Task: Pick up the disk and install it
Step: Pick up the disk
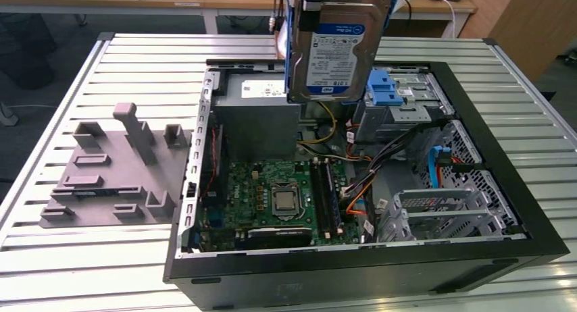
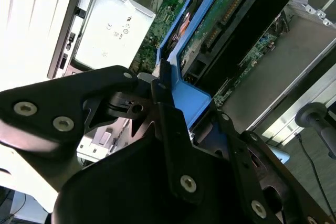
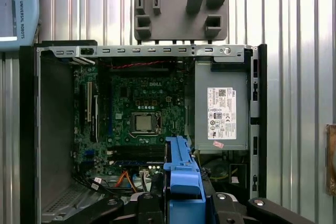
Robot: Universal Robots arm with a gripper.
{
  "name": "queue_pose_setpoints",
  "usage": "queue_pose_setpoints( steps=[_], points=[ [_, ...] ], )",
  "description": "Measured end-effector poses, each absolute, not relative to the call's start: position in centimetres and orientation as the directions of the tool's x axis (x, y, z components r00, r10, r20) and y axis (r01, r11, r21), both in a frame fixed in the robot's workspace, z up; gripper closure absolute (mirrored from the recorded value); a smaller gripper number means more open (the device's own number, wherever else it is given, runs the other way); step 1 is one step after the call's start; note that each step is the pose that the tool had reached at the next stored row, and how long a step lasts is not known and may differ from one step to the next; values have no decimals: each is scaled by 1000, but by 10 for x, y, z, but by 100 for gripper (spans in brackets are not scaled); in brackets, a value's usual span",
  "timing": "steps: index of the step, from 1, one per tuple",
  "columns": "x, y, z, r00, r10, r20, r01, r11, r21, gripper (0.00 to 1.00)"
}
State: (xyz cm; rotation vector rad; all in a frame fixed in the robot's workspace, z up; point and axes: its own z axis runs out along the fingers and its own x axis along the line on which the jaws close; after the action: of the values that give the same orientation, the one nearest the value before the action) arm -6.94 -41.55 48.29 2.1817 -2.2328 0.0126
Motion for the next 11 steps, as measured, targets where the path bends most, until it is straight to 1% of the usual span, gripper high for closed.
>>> queue_pose_setpoints(
  steps=[11],
  points=[
    [-69, -421, 482, -23, -1000, 20, -1000, 23, 8, 64]
  ],
)
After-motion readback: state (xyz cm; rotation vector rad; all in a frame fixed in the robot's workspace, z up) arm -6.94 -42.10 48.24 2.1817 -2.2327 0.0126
